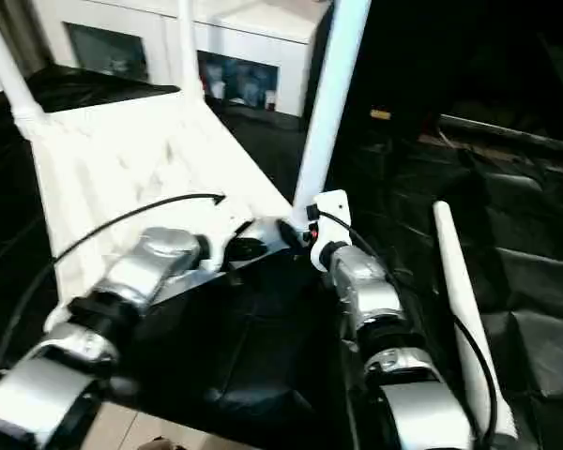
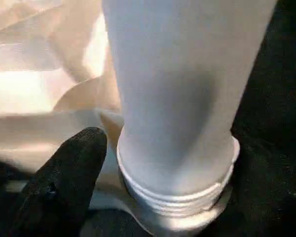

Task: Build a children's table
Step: Rotate leg to tighten

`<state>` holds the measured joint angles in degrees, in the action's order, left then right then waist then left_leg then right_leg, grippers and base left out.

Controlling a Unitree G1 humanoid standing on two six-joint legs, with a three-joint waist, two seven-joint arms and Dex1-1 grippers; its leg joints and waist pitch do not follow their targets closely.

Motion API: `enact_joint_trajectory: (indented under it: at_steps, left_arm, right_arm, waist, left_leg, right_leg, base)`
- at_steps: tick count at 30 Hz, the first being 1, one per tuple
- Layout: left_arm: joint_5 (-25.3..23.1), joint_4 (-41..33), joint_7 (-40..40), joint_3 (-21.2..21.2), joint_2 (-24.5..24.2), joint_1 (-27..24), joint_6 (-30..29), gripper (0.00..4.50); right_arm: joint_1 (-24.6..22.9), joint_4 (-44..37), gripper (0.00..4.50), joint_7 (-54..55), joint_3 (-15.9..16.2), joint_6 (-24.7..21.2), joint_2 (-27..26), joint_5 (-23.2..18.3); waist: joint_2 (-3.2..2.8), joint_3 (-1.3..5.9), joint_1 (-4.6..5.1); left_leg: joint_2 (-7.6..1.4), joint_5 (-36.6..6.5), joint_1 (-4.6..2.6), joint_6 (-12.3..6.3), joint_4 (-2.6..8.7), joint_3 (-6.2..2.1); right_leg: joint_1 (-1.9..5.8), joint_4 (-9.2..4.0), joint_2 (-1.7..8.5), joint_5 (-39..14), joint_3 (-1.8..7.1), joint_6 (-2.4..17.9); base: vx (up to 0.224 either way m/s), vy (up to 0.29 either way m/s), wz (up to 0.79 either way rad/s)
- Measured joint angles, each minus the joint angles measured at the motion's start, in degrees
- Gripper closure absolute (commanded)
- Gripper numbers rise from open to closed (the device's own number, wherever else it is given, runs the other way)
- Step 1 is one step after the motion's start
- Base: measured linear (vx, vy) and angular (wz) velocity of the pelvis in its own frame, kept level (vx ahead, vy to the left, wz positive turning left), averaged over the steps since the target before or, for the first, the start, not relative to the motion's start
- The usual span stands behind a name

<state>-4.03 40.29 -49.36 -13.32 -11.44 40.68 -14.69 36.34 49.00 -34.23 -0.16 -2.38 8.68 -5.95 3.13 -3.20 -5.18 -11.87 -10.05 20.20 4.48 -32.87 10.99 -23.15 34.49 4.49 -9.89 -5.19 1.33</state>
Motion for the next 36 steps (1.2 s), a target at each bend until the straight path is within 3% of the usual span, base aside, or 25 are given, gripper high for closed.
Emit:
enact_joint_trajectory:
  at_steps: [2, 11, 12, 15, 16, 22, 25, 29, 36]
  left_arm:
    - [0.97, -1.04, -4.49, 0.02, -2.75, -1.18, 1.41, 4.50]
    - [4.38, -6.86, -16.75, 0.02, -9.60, -5.09, 1.12, 4.50]
    - [4.39, -7.08, -17.15, 0.03, -9.96, -5.25, 1.12, 4.50]
    - [4.45, -7.51, -17.54, 0.08, -10.32, -5.53, 1.12, 4.50]
    - [4.46, -7.65, -17.72, 0.10, -10.46, -5.71, 1.12, 4.50]
    - [4.37, -7.92, -17.17, 0.07, -9.92, -5.97, 1.12, 4.50]
    - [3.64, -6.52, -14.06, -0.02, -8.22, -5.02, 1.02, 4.50]
    - [1.38, -0.92, -2.49, 0.13, -1.28, -0.69, -1.02, 4.50]
    - [-0.11, 5.30, 9.85, 0.60, 7.07, 3.67, -2.71, 4.50]
  right_arm:
    - [-0.84, -1.09, 0.59, -6.30, 1.96, 0.04, 2.28, 0.11]
    - [-1.11, -1.85, 0.59, -19.49, 3.97, 0.07, 3.56, -0.97]
    - [-1.16, -2.12, 0.85, -20.32, 4.05, -0.09, 3.85, -1.27]
    - [-1.28, -3.03, 0.97, -22.15, 4.49, -0.53, 4.17, -1.89]
    - [-1.36, -3.11, 1.25, -22.52, 4.49, -0.53, 4.17, -1.93]
    - [-1.92, -3.42, 1.61, -21.80, 4.49, -0.21, 3.72, -2.04]
    - [-1.90, -3.06, 1.68, -17.31, 3.88, -0.17, 2.97, -1.76]
    - [0.20, 0.39, 1.70, 0.03, -0.46, -0.63, -0.82, -1.12]
    - [1.90, 2.13, 1.71, 18.29, -4.68, -1.10, -5.04, -1.21]
  waist:
    - [0.00, 0.00, 0.12]
    - [-0.02, -0.03, 0.00]
    - [-0.02, -0.03, -0.05]
    - [-0.01, -0.03, -0.07]
    - [-0.01, -0.03, -0.07]
    - [-0.01, -0.03, -0.04]
    - [-0.01, -0.03, -0.05]
    - [-0.01, -0.03, -0.02]
    - [-0.05, 0.01, -0.47]
  left_leg:
    - [-0.03, 0.01, -0.03, 0.00, 0.00, 0.00]
    - [-0.03, 0.01, 0.10, 0.01, -0.04, 0.01]
    - [-0.03, 0.00, 0.11, 0.01, -0.04, 0.01]
    - [-0.03, 0.00, 0.11, 0.00, -0.04, 0.02]
    - [-0.03, 0.00, 0.11, 0.00, -0.04, 0.02]
    - [-0.03, 0.01, 0.09, 0.01, -0.05, 0.02]
    - [-0.02, 0.02, 0.00, 0.01, -0.10, 0.02]
    - [-0.01, 0.03, -0.05, 0.03, -0.25, 0.04]
    - [0.03, -0.01, 0.01, -0.02, -0.12, 0.09]
  right_leg:
    - [0.00, 0.01, -0.03, 0.00, 0.00, 0.00]
    - [-0.09, 0.02, -0.02, 0.03, 0.01, 0.06]
    - [-0.09, 0.01, -0.02, 0.03, 0.01, 0.06]
    - [-0.10, 0.01, -0.02, 0.03, 0.01, 0.07]
    - [-0.10, 0.01, -0.02, 0.03, 0.01, 0.07]
    - [-0.09, 0.02, -0.02, 0.03, 0.02, 0.07]
    - [-0.04, 0.06, -0.02, 0.03, 0.03, 0.06]
    - [0.02, 0.09, -0.02, -0.04, 0.12, -0.09]
    - [0.03, 0.07, 0.01, -0.01, 0.16, -0.03]
  base:
    - [0.000, 0.000, 0.00]
    - [0.000, 0.000, 0.00]
    - [0.000, 0.000, 0.00]
    - [0.000, 0.000, 0.00]
    - [0.000, 0.000, 0.00]
    - [0.000, 0.000, 0.00]
    - [0.000, 0.000, 0.00]
    - [0.000, 0.000, 0.00]
    - [0.000, 0.000, 0.00]
